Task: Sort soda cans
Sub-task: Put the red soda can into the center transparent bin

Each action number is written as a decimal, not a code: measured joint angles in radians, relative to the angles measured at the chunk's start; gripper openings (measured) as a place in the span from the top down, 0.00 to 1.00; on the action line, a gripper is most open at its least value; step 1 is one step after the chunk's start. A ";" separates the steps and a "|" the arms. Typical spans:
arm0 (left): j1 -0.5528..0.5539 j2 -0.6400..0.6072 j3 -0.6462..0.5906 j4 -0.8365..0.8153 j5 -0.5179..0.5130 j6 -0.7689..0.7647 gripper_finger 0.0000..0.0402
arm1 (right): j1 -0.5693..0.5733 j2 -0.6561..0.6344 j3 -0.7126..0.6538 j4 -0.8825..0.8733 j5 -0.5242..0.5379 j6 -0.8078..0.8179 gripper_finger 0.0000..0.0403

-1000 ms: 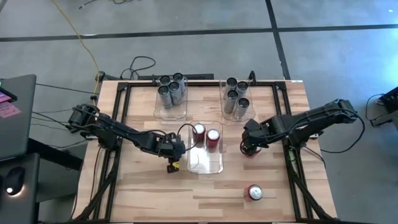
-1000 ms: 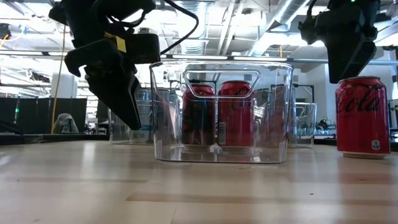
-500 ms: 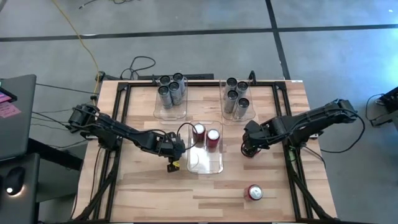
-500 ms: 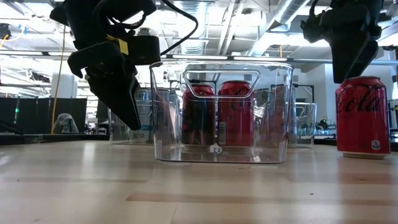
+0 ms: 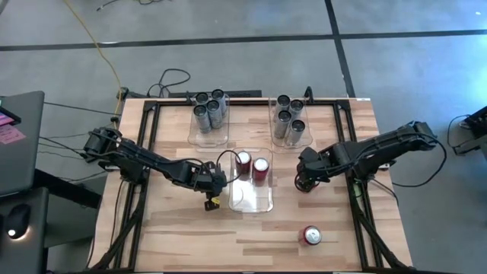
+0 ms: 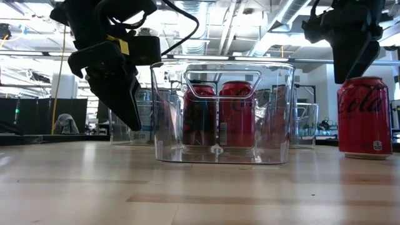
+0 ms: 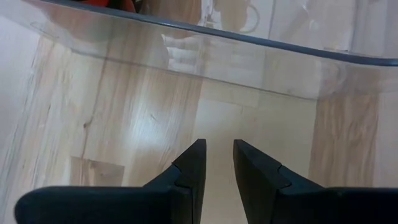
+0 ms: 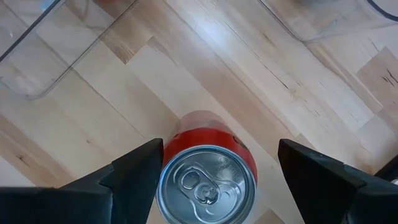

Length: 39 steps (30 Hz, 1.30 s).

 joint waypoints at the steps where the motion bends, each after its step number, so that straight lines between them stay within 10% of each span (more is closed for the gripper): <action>1: 0.000 0.000 0.000 -0.002 0.000 0.000 0.81 | 0.000 0.000 0.000 0.000 0.000 0.000 0.16; 39: 0.000 -0.045 0.000 -0.093 -0.012 -0.030 0.73 | -0.001 0.003 0.001 -0.051 0.028 -0.150 0.16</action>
